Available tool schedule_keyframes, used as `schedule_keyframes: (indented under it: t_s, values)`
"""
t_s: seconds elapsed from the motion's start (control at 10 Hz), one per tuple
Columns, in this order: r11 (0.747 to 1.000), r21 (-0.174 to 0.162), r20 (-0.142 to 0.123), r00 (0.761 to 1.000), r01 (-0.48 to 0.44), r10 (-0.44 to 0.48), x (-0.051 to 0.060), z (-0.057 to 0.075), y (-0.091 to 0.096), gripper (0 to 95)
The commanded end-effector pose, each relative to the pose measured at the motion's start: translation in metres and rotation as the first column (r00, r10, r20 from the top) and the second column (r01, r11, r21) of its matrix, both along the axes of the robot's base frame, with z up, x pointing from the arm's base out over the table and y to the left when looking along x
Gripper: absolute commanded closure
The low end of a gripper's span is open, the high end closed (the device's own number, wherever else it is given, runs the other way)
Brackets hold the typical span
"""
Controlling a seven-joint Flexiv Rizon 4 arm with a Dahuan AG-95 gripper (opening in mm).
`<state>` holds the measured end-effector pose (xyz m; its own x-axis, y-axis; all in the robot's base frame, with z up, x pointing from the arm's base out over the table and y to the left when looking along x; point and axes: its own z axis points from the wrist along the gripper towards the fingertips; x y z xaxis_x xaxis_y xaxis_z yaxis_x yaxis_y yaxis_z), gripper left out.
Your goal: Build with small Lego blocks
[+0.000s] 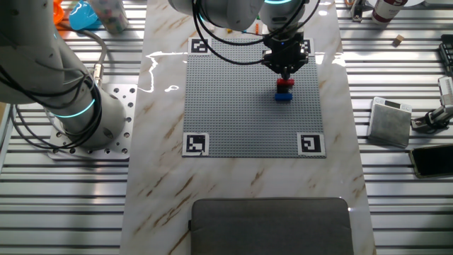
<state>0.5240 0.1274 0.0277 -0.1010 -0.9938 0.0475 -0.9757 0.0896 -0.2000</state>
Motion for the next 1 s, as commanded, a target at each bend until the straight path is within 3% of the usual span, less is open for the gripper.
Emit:
schedule_keyframes:
  t_s: [0.1,1.0]
  values:
    - [1.0,-0.002,-0.026,1.0,-0.012,0.011,-0.0006,-0.0019,0.0006,95.0]
    - [1.0,-0.003,-0.028,0.999,-0.018,0.018,0.0,-0.0033,-0.0053,95.0]
